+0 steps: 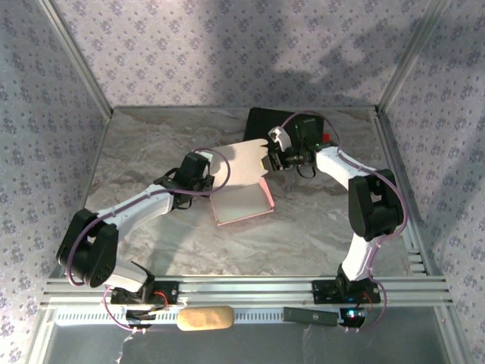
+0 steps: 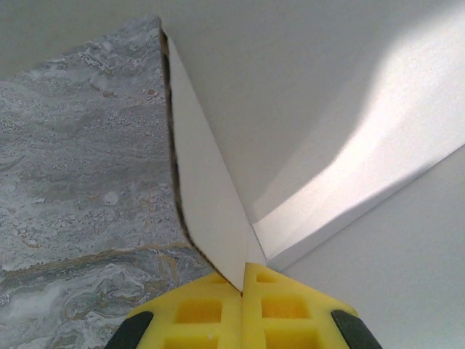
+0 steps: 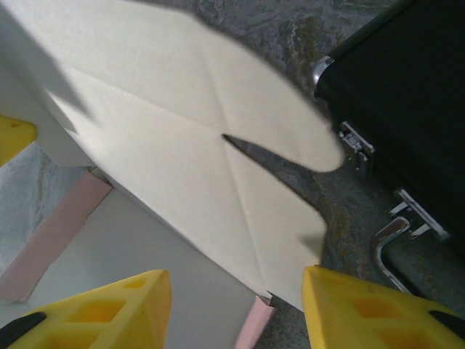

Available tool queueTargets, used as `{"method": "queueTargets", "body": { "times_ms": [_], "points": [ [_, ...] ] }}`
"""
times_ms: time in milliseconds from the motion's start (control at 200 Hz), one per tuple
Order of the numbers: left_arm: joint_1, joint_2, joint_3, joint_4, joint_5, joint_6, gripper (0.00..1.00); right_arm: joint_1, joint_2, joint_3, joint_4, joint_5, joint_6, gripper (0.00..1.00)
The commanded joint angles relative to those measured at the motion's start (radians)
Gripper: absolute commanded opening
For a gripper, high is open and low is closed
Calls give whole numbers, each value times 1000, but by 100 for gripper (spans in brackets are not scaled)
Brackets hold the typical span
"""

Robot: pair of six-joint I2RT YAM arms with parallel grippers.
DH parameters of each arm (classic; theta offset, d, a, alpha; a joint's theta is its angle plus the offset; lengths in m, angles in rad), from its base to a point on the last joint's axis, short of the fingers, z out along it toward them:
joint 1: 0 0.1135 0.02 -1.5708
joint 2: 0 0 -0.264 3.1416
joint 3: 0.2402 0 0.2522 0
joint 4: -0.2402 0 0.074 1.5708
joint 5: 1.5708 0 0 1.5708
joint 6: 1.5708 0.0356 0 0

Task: Fold the paper box

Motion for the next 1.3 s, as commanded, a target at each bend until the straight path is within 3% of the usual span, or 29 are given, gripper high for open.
{"method": "queueTargets", "body": {
  "times_ms": [0,175,420,585,949,1164,1294],
  "points": [
    [8,19,32,-9,20,27,0,-10,29,39,-41,-27,-29,47],
    [9,24,53,-16,23,29,0,2,46,50,-49,2,-34,42],
    [9,26,61,-24,20,40,0,-23,41,28,16,49,-1,45],
    [19,30,67,-34,30,55,0,-65,47,24,50,4,27,52],
    [41,52,92,-38,53,67,0,-50,98,62,44,-135,5,50],
    [43,64,101,-35,54,65,0,-40,121,91,3,-148,-11,43],
    [43,73,108,-35,51,57,0,-17,123,95,-30,-104,-23,30]
  ]
}}
